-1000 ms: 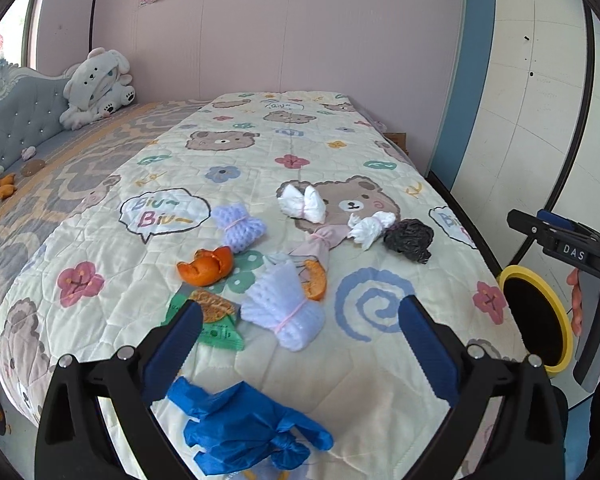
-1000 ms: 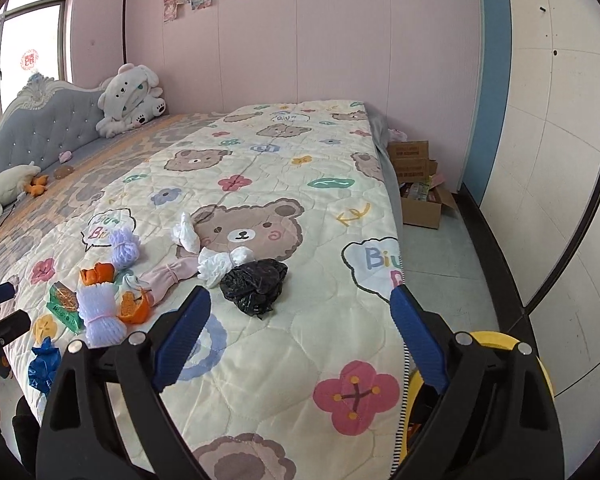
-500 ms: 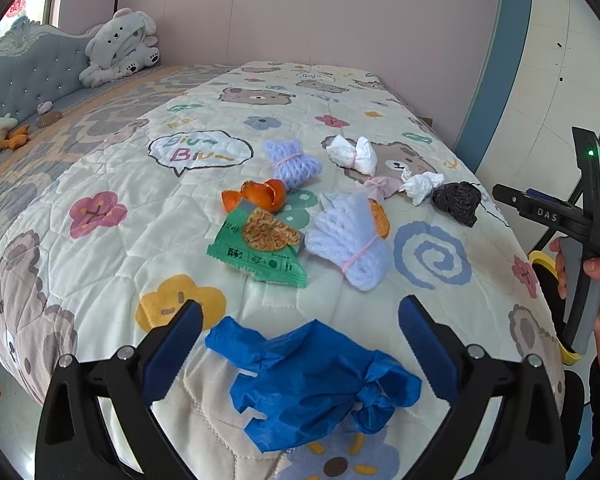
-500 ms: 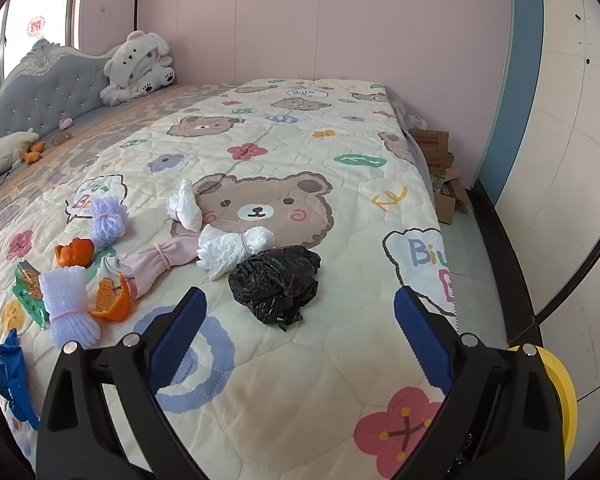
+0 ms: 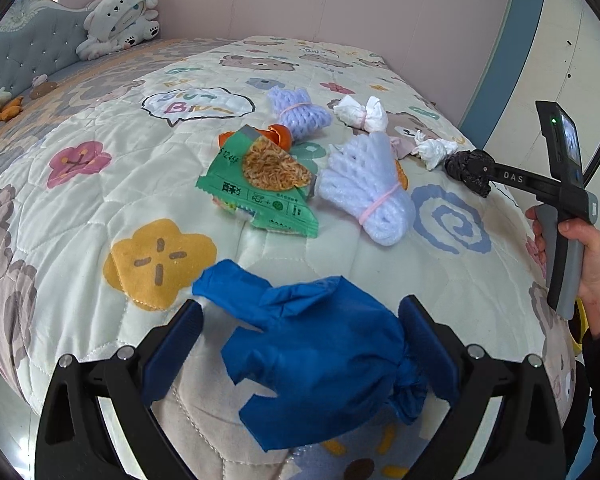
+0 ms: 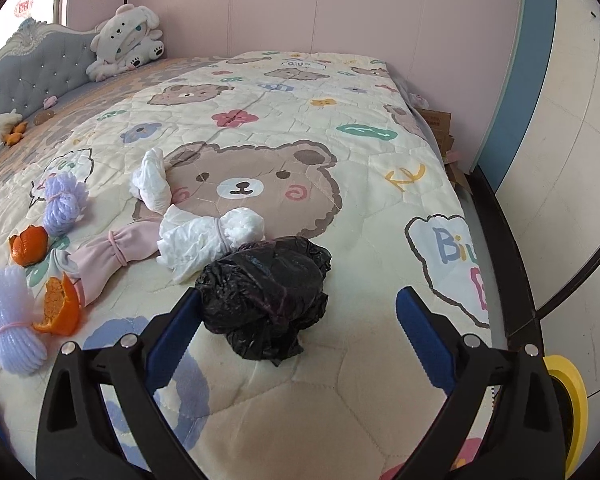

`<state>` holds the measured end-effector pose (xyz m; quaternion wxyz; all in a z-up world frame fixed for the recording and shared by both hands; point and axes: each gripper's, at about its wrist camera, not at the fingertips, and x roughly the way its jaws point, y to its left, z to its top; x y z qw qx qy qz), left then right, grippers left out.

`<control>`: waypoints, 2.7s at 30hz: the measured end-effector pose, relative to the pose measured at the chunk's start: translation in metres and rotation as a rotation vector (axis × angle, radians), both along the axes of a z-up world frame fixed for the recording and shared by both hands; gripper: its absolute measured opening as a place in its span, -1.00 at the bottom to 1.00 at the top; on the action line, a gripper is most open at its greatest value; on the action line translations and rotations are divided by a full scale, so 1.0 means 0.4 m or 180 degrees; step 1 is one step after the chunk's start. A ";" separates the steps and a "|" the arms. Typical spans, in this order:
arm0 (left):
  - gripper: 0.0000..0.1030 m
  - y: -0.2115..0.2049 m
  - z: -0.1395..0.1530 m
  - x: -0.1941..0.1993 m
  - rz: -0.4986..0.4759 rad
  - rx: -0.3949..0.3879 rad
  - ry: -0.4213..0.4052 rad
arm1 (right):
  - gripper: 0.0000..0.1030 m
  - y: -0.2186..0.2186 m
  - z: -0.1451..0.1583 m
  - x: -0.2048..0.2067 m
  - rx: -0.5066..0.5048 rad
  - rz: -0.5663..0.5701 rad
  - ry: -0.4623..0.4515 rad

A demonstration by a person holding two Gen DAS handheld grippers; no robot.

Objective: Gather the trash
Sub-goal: 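Grasp the blue glove with the left tool while the right tool grasps the second black bag, then carry glove and black bag to the yellow bin and release both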

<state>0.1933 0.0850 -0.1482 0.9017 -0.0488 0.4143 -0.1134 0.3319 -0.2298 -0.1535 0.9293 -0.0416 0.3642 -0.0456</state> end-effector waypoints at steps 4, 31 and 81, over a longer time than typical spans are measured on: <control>0.83 -0.011 -0.006 -0.001 -0.0010 0.0047 -0.0068 | 0.80 -0.001 -0.011 0.033 -0.0024 -0.0008 0.0028; -0.52 -0.011 0.015 -0.010 -0.0057 -0.0077 -0.0266 | -0.26 0.020 0.028 -0.014 0.0113 0.0129 -0.0114; -0.55 -0.550 0.244 -0.004 -0.1146 -0.0063 -0.0453 | -0.22 -0.345 0.258 -0.536 0.0173 -0.0269 -0.0577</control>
